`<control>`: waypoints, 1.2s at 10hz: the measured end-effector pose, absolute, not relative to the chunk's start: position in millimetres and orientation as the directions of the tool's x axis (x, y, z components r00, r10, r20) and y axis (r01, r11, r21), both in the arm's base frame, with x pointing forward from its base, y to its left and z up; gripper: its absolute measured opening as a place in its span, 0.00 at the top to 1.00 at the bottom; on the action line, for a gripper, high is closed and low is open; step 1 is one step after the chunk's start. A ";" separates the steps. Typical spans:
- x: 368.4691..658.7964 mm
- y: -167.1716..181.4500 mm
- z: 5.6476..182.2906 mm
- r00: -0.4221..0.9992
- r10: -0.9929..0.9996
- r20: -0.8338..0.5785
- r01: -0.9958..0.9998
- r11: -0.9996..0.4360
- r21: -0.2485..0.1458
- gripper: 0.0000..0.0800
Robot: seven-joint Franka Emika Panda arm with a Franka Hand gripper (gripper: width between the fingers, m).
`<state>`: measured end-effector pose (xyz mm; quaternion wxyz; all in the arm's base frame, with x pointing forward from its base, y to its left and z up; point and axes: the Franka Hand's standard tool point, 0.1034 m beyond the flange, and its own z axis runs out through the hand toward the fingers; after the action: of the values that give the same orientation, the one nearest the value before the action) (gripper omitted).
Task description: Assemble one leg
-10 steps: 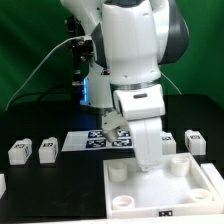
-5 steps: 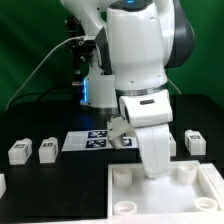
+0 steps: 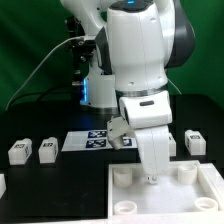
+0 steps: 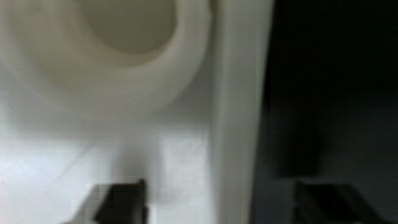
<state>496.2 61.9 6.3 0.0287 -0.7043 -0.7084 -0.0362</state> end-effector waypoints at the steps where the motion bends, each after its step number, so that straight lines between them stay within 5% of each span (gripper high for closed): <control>1: 496.2 61.7 6.2 -0.006 0.996 0.092 1.000 0.005 0.011 0.37; 2: 496.2 61.5 6.2 -0.005 0.996 0.092 1.000 0.005 0.011 0.23; 3: 496.2 61.3 6.2 -0.005 0.996 0.092 1.000 0.004 0.011 0.20; 9: 496.3 59.7 6.8 0.002 0.996 0.091 1.000 -0.003 0.011 0.19; 12: 487.9 63.7 32.8 0.144 0.986 0.082 0.989 -0.146 0.025 0.19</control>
Offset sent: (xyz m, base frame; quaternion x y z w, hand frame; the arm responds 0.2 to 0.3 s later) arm 0.0000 0.0000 0.0000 0.0000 0.0000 0.0000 1.0000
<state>487.9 63.7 32.8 0.0175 -0.7560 -0.6531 -0.0391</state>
